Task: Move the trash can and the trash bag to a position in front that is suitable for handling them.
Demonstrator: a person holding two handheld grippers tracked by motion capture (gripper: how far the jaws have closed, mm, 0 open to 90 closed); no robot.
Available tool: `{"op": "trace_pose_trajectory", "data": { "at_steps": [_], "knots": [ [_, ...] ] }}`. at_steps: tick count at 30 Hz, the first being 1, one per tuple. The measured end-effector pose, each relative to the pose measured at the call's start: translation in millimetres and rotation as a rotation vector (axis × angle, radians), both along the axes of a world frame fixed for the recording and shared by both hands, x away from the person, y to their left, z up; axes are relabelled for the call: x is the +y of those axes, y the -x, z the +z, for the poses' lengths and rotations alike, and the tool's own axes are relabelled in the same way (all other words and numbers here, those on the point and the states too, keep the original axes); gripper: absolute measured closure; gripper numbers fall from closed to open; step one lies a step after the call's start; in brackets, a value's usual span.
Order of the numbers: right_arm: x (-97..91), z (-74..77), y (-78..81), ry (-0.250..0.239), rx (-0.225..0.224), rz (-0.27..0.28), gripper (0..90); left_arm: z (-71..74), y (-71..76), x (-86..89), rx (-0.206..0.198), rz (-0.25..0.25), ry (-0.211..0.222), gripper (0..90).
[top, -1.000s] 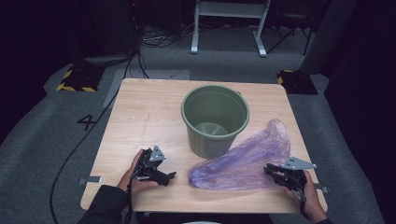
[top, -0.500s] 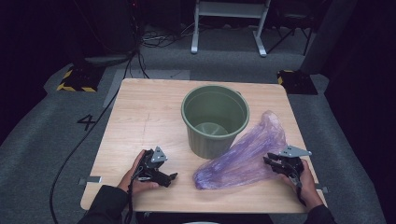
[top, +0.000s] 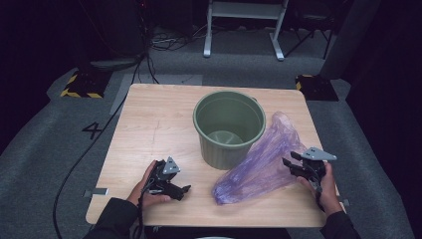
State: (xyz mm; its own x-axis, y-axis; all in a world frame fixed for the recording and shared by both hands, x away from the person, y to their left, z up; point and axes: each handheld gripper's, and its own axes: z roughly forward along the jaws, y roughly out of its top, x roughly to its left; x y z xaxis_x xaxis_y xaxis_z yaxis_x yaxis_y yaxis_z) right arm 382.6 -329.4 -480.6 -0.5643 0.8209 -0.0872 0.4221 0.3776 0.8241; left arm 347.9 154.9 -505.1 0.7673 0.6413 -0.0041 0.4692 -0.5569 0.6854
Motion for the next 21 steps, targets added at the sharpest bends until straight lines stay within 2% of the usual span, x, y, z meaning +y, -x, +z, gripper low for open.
{"op": "trace_pose_trajectory", "data": {
  "at_steps": [2,3,4,6,7,9,11,14,17,21],
  "knots": [
    [0.7,6.5,10.5,-0.018,-0.003,0.042,48.3,-0.1,1.1,-2.8,0.002,-0.014,0.002,0.3],
    [3.7,11.7,22.9,-0.013,-0.009,0.072,46.6,0.0,1.1,-3.1,-0.001,-0.019,-0.001,0.2],
    [3.7,11.7,22.9,-0.013,-0.009,0.072,46.6,0.0,1.1,-3.2,0.000,-0.020,-0.001,0.2],
    [7.2,14.2,33.4,-0.022,-0.011,0.097,46.5,0.0,1.0,-3.2,0.000,-0.020,-0.001,0.3],
    [12.7,12.9,42.1,-0.041,0.000,0.113,49.2,0.0,1.0,-3.2,0.000,-0.020,-0.001,0.3],
    [17.4,9.8,46.0,-0.040,0.009,0.119,50.8,0.0,1.0,-3.2,0.002,-0.019,0.001,0.2],
    [25.8,2.7,49.6,-0.019,0.030,0.139,55.2,-0.1,0.9,-2.8,0.002,-0.024,0.001,0.3],
    [28.1,-3.0,46.8,-0.014,0.048,0.131,58.9,-0.1,0.8,-2.6,0.002,-0.026,0.002,0.3],
    [26.4,-11.3,38.3,-0.033,0.082,0.115,61.7,0.0,0.7,-2.3,0.002,-0.029,0.001,0.3],
    [21.7,-17.7,25.4,-0.023,0.098,0.090,63.8,0.0,0.7,-2.3,0.002,-0.029,0.001,0.3]
  ]
}}
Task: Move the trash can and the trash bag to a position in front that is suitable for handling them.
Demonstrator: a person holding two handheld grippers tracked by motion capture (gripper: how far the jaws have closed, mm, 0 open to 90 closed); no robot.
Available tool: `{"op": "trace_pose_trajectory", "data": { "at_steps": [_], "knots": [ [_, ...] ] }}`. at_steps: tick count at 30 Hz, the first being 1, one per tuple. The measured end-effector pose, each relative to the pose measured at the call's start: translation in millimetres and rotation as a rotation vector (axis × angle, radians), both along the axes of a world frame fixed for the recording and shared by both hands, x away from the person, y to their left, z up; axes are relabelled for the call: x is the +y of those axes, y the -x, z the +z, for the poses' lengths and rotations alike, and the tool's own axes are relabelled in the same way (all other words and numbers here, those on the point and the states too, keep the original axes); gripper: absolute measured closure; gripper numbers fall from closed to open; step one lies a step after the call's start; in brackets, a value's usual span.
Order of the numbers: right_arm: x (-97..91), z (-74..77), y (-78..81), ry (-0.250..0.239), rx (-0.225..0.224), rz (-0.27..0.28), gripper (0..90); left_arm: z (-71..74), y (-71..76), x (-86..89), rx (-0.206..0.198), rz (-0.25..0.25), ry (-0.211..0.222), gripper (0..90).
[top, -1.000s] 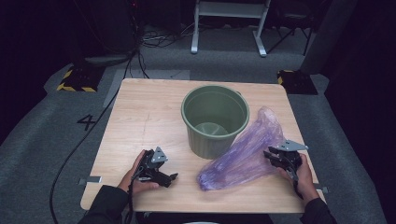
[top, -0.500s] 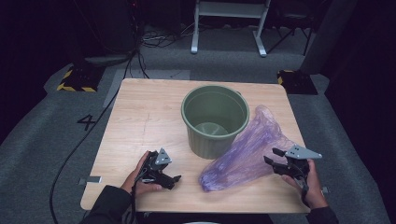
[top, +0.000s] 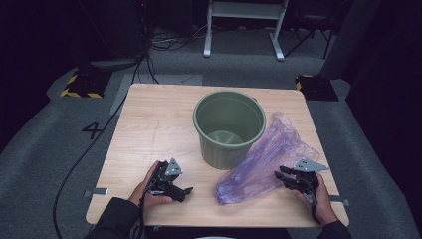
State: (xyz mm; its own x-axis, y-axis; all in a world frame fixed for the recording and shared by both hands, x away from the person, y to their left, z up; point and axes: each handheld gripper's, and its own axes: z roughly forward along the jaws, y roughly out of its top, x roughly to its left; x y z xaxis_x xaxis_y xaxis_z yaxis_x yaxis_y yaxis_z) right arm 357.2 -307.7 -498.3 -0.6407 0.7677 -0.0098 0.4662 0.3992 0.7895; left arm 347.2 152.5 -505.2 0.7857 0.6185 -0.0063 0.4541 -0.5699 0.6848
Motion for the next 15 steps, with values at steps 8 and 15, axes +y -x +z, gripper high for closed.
{"op": "trace_pose_trajectory", "data": {
  "at_steps": [8,15],
  "knots": [
    [-7.3,-3.7,-14.9,0.004,0.022,-0.029,64.1,0.0,-0.2,-0.2,0.000,0.000,0.001,0.2],
    [-15.4,-3.1,-29.3,0.037,0.008,-0.041,62.2,0.1,-0.5,-0.3,-0.001,-0.002,-0.001,0.2]
  ]
}}
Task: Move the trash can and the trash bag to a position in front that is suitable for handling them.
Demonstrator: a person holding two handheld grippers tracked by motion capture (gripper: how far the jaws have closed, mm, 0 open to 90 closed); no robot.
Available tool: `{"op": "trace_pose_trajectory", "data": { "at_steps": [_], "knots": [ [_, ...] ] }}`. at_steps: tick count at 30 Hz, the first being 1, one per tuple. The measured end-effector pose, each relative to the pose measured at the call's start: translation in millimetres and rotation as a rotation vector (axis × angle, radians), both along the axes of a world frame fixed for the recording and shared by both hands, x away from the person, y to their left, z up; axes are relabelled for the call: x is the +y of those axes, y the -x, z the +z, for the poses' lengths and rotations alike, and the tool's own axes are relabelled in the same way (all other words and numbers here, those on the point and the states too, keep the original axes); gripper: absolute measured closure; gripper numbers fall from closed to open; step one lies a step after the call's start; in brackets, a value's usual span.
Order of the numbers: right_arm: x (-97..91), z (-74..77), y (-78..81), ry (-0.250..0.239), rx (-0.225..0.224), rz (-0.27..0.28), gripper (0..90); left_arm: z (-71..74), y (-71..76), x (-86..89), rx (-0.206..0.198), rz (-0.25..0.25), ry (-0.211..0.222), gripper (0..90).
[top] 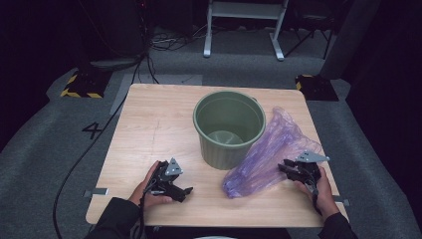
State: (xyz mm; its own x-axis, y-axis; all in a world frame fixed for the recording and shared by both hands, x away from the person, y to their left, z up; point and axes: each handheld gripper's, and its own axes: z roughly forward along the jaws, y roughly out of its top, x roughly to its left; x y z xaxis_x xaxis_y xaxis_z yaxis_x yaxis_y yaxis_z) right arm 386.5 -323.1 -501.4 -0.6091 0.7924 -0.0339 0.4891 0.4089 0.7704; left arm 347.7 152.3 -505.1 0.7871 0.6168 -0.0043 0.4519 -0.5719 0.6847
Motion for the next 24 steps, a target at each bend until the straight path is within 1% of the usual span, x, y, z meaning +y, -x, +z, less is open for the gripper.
{"op": "trace_pose_trajectory", "data": {
  "at_steps": [4,6,10,11,13,14,15,17,18,20,21,22,24],
  "knots": [
    [-4.7,1.8,-13.2,0.024,0.001,0.012,60.3,0.0,0.0,-0.1,0.000,0.000,0.000,0.2],
    [-4.9,2.5,-18.1,0.050,-0.014,0.002,57.7,0.0,0.0,-0.1,0.000,0.000,0.000,0.2],
    [-4.6,2.8,-20.7,0.068,-0.032,-0.017,52.9,0.0,0.0,0.0,0.000,0.000,0.000,0.2],
    [-4.8,3.9,-19.2,0.066,-0.033,-0.024,52.6,0.0,0.0,0.0,0.000,0.000,0.000,0.2],
    [-5.1,7.5,-15.3,0.055,-0.044,-0.020,51.8,0.0,0.0,0.0,0.000,0.000,0.000,0.2],
    [-5.0,11.0,-10.9,0.043,-0.050,-0.013,54.0,0.0,0.0,-0.1,0.000,0.000,0.000,0.3],
    [-4.0,16.7,-1.7,0.039,-0.063,0.011,59.5,0.0,0.0,0.0,0.000,-0.001,0.000,0.3],
    [-3.3,20.5,6.9,0.030,-0.071,0.028,64.4,0.0,-0.1,0.1,0.000,-0.002,0.000,0.3],
    [-3.3,20.5,6.9,0.030,-0.071,0.028,64.4,0.0,-0.1,0.1,0.000,-0.002,0.000,0.2],
    [-1.4,22.6,16.0,0.018,-0.078,0.038,66.5,0.0,-0.1,0.1,0.000,-0.002,0.000,0.2],
    [1.1,22.9,20.3,-0.002,-0.075,0.046,67.5,0.0,0.0,0.0,0.002,-0.001,0.002,0.2],
    [1.1,22.9,20.3,-0.002,-0.075,0.046,67.5,0.0,0.0,0.0,0.002,-0.001,0.002,0.3],
    [6.0,22.2,21.4,-0.034,-0.071,0.057,67.9,0.0,-0.1,0.1,0.000,-0.002,0.000,0.3]
  ]
}}
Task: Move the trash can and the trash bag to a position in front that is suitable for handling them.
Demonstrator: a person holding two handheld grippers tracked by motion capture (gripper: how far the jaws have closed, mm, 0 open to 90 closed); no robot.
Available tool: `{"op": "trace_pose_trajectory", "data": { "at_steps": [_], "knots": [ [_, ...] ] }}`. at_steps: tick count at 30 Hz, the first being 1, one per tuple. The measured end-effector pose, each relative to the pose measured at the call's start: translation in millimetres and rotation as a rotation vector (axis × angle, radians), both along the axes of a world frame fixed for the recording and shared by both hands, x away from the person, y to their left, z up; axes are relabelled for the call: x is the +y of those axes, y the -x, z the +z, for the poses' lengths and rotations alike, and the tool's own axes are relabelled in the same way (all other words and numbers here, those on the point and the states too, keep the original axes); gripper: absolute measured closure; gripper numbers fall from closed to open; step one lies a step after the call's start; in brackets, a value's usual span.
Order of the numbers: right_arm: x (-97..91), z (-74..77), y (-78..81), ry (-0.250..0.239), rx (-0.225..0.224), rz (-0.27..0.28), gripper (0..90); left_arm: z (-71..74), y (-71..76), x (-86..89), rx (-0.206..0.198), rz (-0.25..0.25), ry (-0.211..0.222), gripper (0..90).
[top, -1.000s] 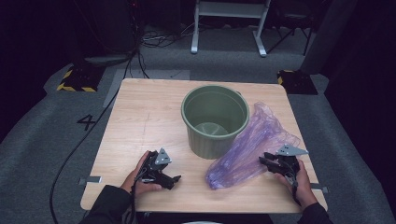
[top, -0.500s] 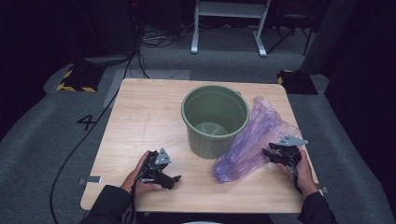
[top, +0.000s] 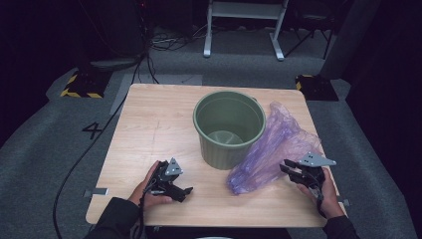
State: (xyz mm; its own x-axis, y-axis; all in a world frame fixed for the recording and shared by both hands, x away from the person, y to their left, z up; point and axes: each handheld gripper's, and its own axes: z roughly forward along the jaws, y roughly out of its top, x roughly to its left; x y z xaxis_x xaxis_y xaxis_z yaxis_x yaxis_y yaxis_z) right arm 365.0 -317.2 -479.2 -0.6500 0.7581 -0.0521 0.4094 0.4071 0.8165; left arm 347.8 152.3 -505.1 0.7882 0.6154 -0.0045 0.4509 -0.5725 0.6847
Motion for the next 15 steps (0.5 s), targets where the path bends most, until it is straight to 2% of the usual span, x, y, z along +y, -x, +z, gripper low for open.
{"op": "trace_pose_trajectory", "data": {
  "at_steps": [1,6,8,9,13,15],
  "knots": [
    [5.2,-1.8,-1.4,-0.014,0.014,0.010,67.9,0.0,0.5,0.0,0.000,0.002,0.000,0.3],
    [19.3,-7.5,-7.5,0.012,0.036,0.042,70.0,0.0,2.1,-1.0,0.001,-0.002,0.001,0.3],
    [25.3,-9.6,-9.4,0.026,0.043,0.057,70.3,0.0,2.2,-1.3,0.002,-0.007,0.000,0.3],
    [33.0,-12.7,-11.0,0.054,0.048,0.077,70.0,0.0,2.2,-1.4,0.002,-0.008,0.000,0.3],
    [38.6,-18.4,-13.2,0.087,0.059,0.091,68.4,0.0,2.0,-1.4,0.003,-0.009,0.001,0.2],
    [36.7,-20.0,-12.7,0.081,0.061,0.091,67.7,-0.1,2.0,-1.3,0.003,-0.010,0.001,0.3]
  ]
}}
